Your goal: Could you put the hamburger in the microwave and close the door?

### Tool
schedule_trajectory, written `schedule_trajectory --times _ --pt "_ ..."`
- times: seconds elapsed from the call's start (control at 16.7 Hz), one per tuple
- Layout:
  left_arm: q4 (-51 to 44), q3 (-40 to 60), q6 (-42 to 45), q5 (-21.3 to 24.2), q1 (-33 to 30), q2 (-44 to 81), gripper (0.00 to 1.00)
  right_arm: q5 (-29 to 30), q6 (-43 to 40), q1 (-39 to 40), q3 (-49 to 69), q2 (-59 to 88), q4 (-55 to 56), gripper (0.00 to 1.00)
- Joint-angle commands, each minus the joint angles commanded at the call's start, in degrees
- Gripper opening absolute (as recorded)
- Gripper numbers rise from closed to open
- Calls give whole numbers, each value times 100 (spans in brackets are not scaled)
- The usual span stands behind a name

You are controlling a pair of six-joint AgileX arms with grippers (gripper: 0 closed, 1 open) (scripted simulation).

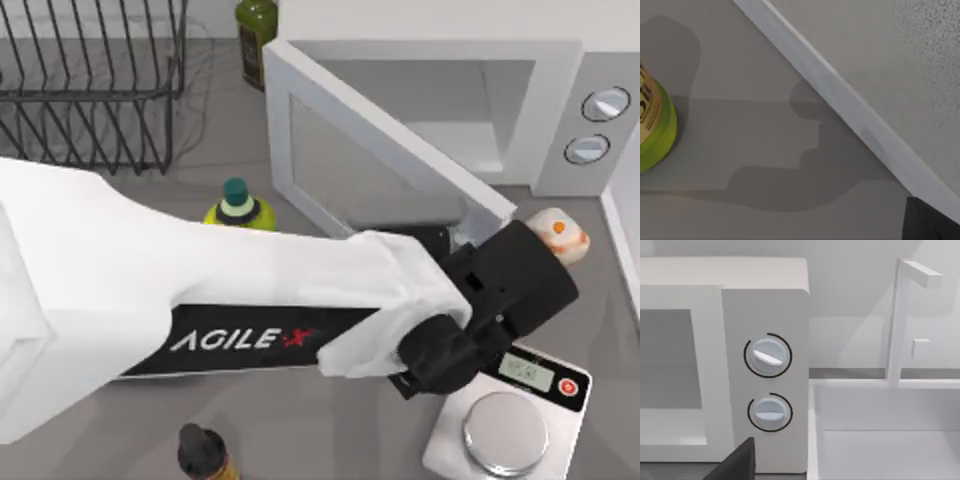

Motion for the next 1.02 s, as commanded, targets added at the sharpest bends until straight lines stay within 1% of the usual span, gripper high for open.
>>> schedule_trajectory --times 0.42,0.72,1.02 --pt "-657 1095 -309 48 -262 802 0 0 0 0 0 0 0 100" --pt "-1122 2082 -537 -96 -445 1340 0 0 0 0 0 0 0 100" --pt "-1179 2212 -566 -124 -469 1406 0 0 0 0 0 0 0 100"
